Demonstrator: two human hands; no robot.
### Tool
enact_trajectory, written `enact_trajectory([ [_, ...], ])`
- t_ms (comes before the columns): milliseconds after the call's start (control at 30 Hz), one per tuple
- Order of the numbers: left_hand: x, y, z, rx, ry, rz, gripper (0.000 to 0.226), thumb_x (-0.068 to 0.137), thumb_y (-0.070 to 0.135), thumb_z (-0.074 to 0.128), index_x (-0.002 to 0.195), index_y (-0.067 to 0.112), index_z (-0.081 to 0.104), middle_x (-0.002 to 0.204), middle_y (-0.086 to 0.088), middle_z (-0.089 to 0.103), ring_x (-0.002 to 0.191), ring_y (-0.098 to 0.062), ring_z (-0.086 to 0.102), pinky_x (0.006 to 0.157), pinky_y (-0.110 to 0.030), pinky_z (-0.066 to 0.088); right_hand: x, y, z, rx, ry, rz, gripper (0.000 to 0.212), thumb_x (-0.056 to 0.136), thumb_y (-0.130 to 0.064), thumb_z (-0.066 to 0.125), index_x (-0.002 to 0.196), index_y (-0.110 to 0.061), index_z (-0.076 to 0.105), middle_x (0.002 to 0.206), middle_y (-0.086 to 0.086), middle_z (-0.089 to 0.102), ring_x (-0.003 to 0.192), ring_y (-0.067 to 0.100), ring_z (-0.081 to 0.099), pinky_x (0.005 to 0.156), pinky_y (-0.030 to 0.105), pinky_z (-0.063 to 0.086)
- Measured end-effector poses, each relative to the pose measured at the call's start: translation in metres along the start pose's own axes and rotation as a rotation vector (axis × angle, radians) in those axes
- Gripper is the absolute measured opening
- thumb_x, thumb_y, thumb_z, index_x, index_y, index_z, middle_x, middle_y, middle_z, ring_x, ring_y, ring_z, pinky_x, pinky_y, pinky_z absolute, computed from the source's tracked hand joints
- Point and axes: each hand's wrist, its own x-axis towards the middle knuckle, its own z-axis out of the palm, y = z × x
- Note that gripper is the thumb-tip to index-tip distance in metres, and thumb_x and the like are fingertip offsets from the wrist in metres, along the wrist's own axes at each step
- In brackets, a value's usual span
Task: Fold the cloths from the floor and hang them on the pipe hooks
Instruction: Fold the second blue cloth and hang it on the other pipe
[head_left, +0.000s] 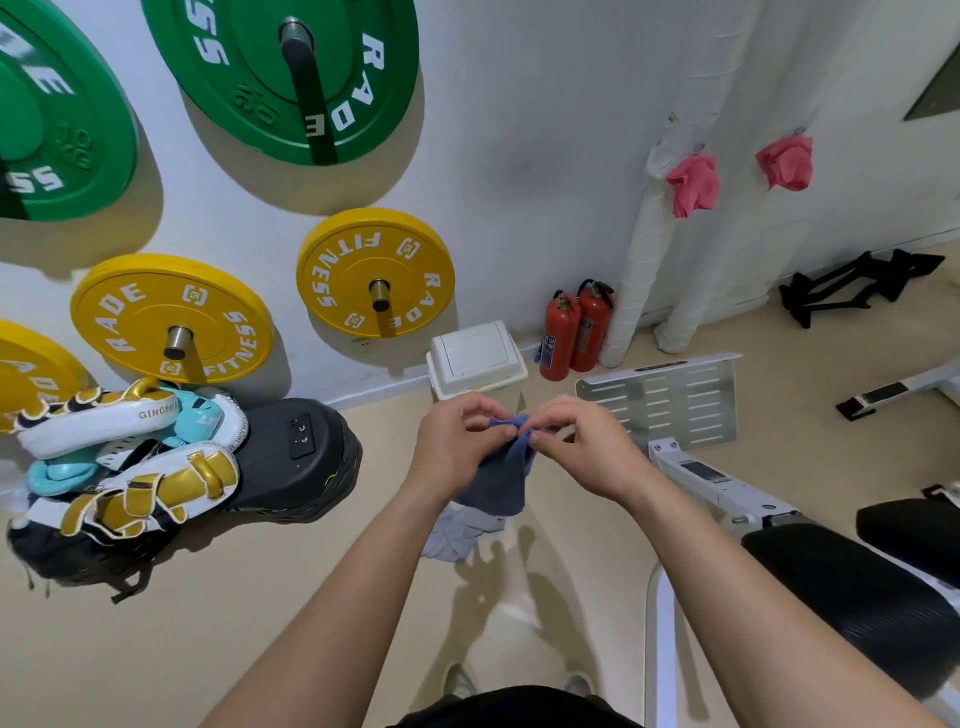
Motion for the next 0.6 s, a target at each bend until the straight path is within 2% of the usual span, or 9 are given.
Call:
enact_trajectory([
  [100, 0.001, 0.000, 0.000, -0.046, 0.057, -0.009, 0.010, 0.080, 0.008, 0.080, 0.083, 0.018, 0.078, 0.076, 0.004, 0.075, 0.078, -0.013, 0.071, 0.073, -0.024, 0.057, 0.002, -0.003, 0.000, 0.063, 0.021, 0.037, 0.015, 0.090, -0.017, 0.070, 0.085, -0.031, 0.075, 0.075, -0.016, 0.068, 0.069, -0.009, 0.058, 0.062, 0.008, 0.040],
  [167, 0.001, -0.001, 0.001, -0.092, 0.052, -0.009, 0.016, 0.082, 0.008, 0.078, 0.082, 0.024, 0.080, 0.080, 0.004, 0.077, 0.082, -0.014, 0.072, 0.078, -0.028, 0.058, 0.006, -0.002, 0.002, 0.079, 0.049, 0.059, 0.007, 0.088, -0.022, 0.073, 0.087, -0.027, 0.078, 0.071, -0.014, 0.069, 0.068, -0.005, 0.060, 0.062, 0.010, 0.042],
  [267, 0.003, -0.002, 0.004, -0.117, 0.029, -0.003, 0.029, 0.089, 0.006, 0.071, 0.082, 0.033, 0.078, 0.085, 0.005, 0.078, 0.086, -0.012, 0.073, 0.084, -0.031, 0.059, 0.010, -0.001, 0.003, 0.060, 0.067, 0.067, 0.006, 0.086, -0.031, 0.073, 0.089, -0.030, 0.079, 0.076, -0.010, 0.073, 0.078, 0.015, 0.066, 0.070, 0.034, 0.054],
  [300, 0.003, -0.001, 0.005, -0.116, 0.018, -0.004, 0.028, 0.091, 0.006, 0.067, 0.085, 0.031, 0.078, 0.086, 0.007, 0.078, 0.087, -0.010, 0.073, 0.083, -0.029, 0.058, 0.010, -0.002, 0.003, 0.050, 0.068, 0.066, 0.006, 0.086, -0.033, 0.073, 0.087, -0.031, 0.079, 0.075, -0.010, 0.073, 0.078, 0.017, 0.065, 0.071, 0.036, 0.055],
  [433, 0.004, 0.001, 0.008, -0.079, -0.018, -0.006, 0.021, 0.097, 0.008, 0.060, 0.102, 0.017, 0.078, 0.095, 0.005, 0.077, 0.089, -0.006, 0.072, 0.086, -0.026, 0.057, 0.012, -0.004, 0.000, 0.036, 0.089, 0.071, 0.006, 0.084, -0.031, 0.076, 0.078, -0.032, 0.076, 0.066, -0.013, 0.067, 0.064, 0.000, 0.055, 0.059, 0.020, 0.043],
  [600, 0.006, 0.003, 0.008, -0.022, -0.104, 0.011, 0.026, 0.100, 0.009, 0.053, 0.110, 0.016, 0.076, 0.104, 0.005, 0.076, 0.099, -0.005, 0.069, 0.092, -0.025, 0.055, 0.014, -0.004, -0.002, 0.027, 0.119, 0.143, 0.018, 0.078, -0.035, 0.082, 0.066, -0.028, 0.070, 0.061, -0.010, 0.065, 0.058, -0.001, 0.056, 0.059, 0.023, 0.047],
])
